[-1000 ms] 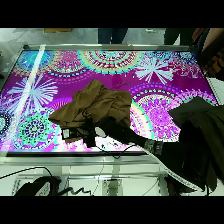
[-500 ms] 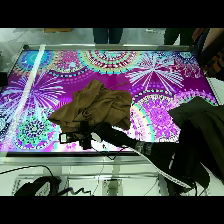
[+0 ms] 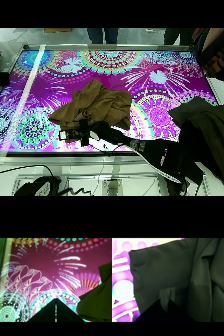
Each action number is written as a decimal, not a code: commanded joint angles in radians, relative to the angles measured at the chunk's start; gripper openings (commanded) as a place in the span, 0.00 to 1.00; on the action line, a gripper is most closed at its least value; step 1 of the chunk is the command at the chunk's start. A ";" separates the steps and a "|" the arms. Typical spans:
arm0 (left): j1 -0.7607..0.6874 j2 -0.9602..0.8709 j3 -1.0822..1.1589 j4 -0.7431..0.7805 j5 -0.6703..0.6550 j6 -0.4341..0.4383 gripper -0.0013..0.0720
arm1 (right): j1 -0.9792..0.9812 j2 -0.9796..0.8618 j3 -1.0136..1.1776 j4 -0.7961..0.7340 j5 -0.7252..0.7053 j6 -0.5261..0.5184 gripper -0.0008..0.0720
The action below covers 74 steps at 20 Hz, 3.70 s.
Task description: Fold the clothes and pants, and hang the long-sleeved shirts on hangers.
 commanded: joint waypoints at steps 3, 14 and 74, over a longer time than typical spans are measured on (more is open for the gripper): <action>0.001 -0.005 0.000 0.000 0.000 0.000 0.04 | -0.033 0.008 0.023 -0.014 0.042 0.032 0.06; 0.011 -0.045 -0.264 -0.072 -0.030 0.001 0.04 | -0.446 0.315 0.129 -0.072 0.129 0.717 0.06; 0.650 -0.184 -0.388 -0.406 0.258 0.130 0.03 | -1.329 0.955 -0.460 -0.003 0.618 0.879 0.05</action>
